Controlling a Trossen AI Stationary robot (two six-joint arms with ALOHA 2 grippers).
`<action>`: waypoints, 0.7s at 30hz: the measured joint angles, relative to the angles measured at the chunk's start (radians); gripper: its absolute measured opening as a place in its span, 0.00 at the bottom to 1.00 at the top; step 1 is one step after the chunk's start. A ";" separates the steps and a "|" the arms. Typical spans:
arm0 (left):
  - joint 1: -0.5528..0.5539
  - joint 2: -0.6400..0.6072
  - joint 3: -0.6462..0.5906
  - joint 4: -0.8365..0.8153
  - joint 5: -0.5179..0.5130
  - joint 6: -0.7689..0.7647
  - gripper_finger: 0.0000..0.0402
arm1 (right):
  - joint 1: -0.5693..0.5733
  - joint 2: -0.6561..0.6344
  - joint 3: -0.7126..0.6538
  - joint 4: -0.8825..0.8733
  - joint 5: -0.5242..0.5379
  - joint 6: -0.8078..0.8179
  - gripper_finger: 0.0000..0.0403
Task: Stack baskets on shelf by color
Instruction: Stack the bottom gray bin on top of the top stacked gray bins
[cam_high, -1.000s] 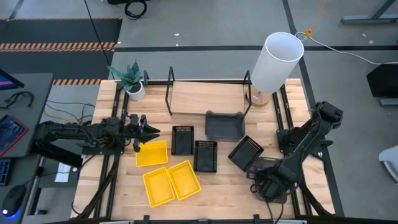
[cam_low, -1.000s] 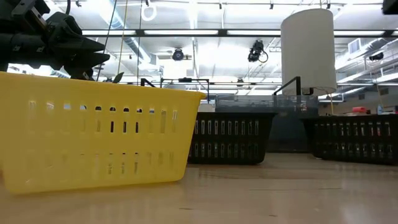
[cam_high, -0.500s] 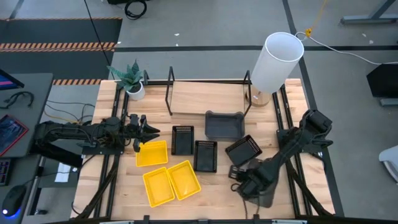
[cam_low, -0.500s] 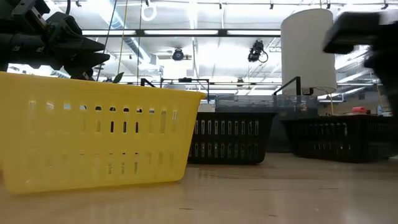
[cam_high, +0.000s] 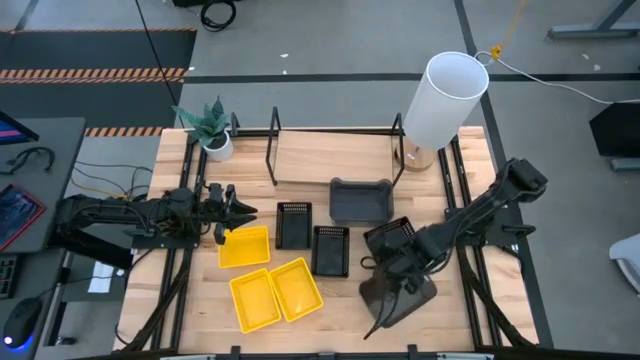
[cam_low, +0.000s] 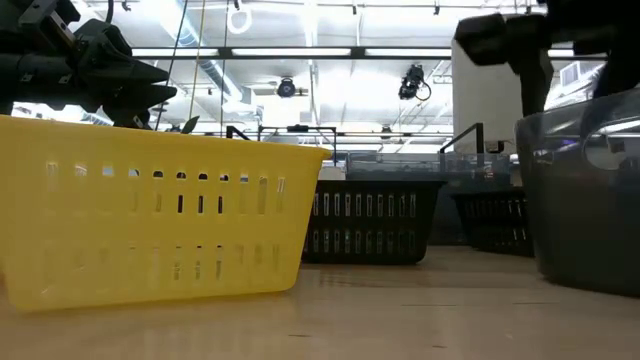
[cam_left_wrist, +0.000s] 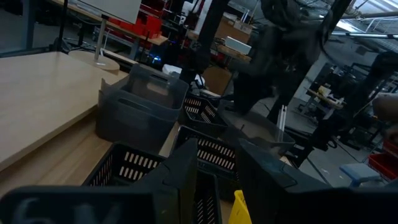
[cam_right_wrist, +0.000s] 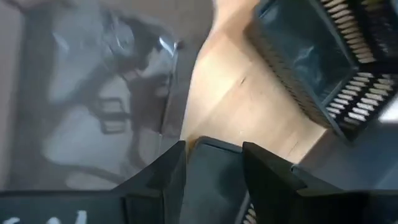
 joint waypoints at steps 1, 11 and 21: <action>0.000 0.000 0.000 0.000 0.000 0.000 0.29 | 0.000 -0.022 0.000 0.001 -0.037 0.038 0.39; 0.000 0.000 0.000 0.000 0.000 0.000 0.29 | 0.198 -0.050 0.000 0.149 -0.178 0.269 0.39; 0.000 0.000 0.000 0.000 0.000 0.000 0.29 | 0.324 0.076 0.000 0.249 -0.012 0.392 0.45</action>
